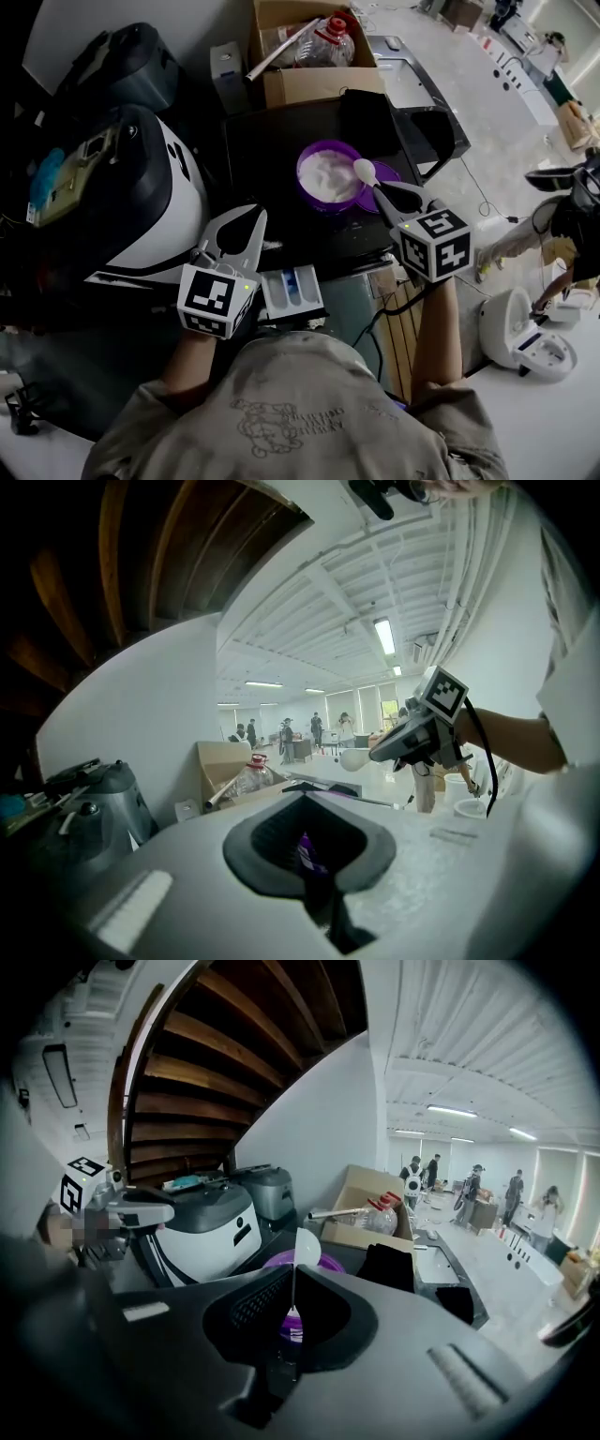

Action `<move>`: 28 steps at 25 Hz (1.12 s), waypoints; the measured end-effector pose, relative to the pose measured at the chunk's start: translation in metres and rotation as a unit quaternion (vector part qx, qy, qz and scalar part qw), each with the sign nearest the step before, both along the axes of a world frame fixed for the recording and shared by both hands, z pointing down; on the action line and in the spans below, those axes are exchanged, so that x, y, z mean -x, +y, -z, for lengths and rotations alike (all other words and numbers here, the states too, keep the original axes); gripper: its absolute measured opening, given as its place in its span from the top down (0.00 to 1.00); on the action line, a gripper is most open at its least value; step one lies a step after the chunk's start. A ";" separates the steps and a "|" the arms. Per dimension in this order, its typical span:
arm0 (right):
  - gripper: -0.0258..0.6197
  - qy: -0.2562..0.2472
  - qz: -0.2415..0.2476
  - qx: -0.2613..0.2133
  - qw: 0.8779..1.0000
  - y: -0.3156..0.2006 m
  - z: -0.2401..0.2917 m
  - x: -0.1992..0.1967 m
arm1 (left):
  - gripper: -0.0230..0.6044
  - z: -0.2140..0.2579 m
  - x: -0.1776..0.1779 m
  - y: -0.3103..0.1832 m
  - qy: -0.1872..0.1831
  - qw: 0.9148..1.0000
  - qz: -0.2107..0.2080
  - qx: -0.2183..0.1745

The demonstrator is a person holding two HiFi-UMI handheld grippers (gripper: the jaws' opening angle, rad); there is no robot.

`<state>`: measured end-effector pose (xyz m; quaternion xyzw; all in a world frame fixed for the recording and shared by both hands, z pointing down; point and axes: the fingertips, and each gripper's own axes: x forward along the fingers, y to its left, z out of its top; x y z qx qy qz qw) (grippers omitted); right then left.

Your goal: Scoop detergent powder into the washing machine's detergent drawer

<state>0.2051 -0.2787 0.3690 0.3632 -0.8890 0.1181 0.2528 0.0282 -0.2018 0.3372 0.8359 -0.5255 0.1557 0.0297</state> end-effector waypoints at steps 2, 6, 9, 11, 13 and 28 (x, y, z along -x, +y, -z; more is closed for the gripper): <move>0.90 0.024 0.004 0.002 1.000 -0.009 -0.002 0.005 | 0.96 0.004 0.003 -0.007 0.000 1.000 -0.002 -0.006; 0.90 0.056 0.005 0.006 0.998 -0.028 -0.004 0.014 | 0.96 0.007 0.011 -0.024 -0.006 1.000 -0.005 -0.019; 0.90 0.083 0.010 0.015 0.996 -0.039 -0.011 0.023 | 0.96 0.005 0.015 -0.035 -0.001 1.000 -0.010 -0.012; 0.90 0.101 0.013 0.022 0.995 -0.045 -0.018 0.026 | 0.96 0.003 0.017 -0.042 -0.001 1.000 -0.013 -0.013; 0.90 0.117 0.014 0.030 0.993 -0.050 -0.028 0.028 | 0.96 -0.001 0.018 -0.049 -0.007 1.000 -0.016 -0.014; 0.90 0.227 0.005 0.094 0.969 -0.069 -0.098 0.023 | 0.96 -0.041 0.018 -0.078 -0.012 0.998 -0.047 0.029</move>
